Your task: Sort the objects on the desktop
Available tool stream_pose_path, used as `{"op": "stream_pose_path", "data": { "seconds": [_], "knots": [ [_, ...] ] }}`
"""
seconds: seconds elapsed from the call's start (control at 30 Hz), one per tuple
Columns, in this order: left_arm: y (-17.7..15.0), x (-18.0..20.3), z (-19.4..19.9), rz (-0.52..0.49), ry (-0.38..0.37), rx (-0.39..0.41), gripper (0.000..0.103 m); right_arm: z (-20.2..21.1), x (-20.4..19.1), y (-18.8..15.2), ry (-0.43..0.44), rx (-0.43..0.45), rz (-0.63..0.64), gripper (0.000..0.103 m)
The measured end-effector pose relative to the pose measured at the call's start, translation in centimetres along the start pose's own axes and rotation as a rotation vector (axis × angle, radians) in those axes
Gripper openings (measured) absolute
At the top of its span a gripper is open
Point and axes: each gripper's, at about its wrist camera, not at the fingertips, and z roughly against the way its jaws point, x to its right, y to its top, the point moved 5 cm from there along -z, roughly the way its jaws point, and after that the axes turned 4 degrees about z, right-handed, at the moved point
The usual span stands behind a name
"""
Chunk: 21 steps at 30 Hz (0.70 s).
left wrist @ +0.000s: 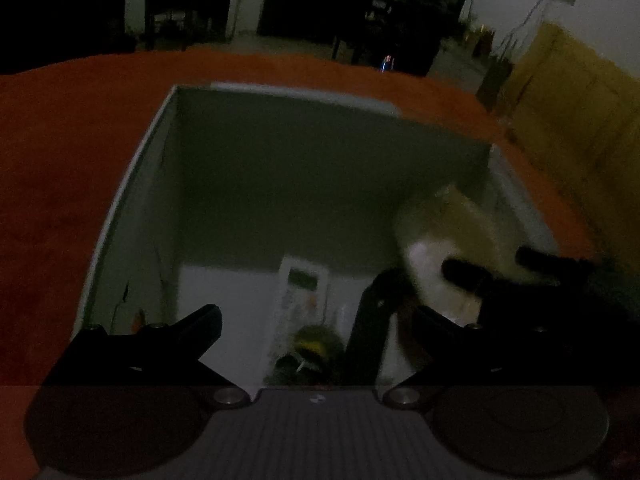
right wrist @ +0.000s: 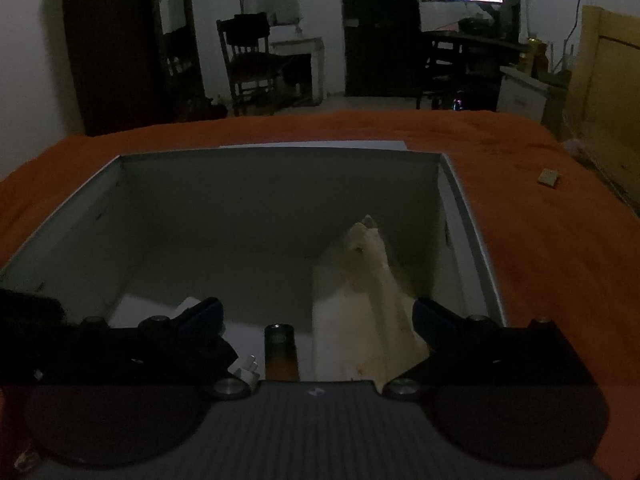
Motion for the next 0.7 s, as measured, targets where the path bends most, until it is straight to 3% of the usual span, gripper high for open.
{"op": "stream_pose_path", "data": {
  "seconds": [0.13, 0.23, 0.4, 0.5, 0.7],
  "knots": [
    [1.3, 0.8, 1.2, -0.006, -0.050, 0.087, 0.102, 0.2, 0.2, 0.1, -0.024, 0.025, -0.036, 0.103],
    [2.2, 1.1, 1.5, -0.018, -0.015, 0.116, 0.102, 0.5, 0.7, 0.4, -0.029, 0.067, -0.093, 0.103],
    [2.7, -0.7, 2.9, 0.093, 0.011, 0.184, 0.102, 0.9, 1.2, 1.1, 0.031, 0.044, -0.182, 0.103],
    [4.5, -2.3, 3.3, 0.131, 0.005, 0.171, 0.102, 1.8, 2.2, 1.3, -0.009, 0.071, -0.213, 0.103],
    [5.5, -3.0, 2.1, 0.180, 0.132, 0.058, 0.102, 2.2, 2.5, 1.1, -0.031, 0.079, -0.210, 0.103]
  ]
}}
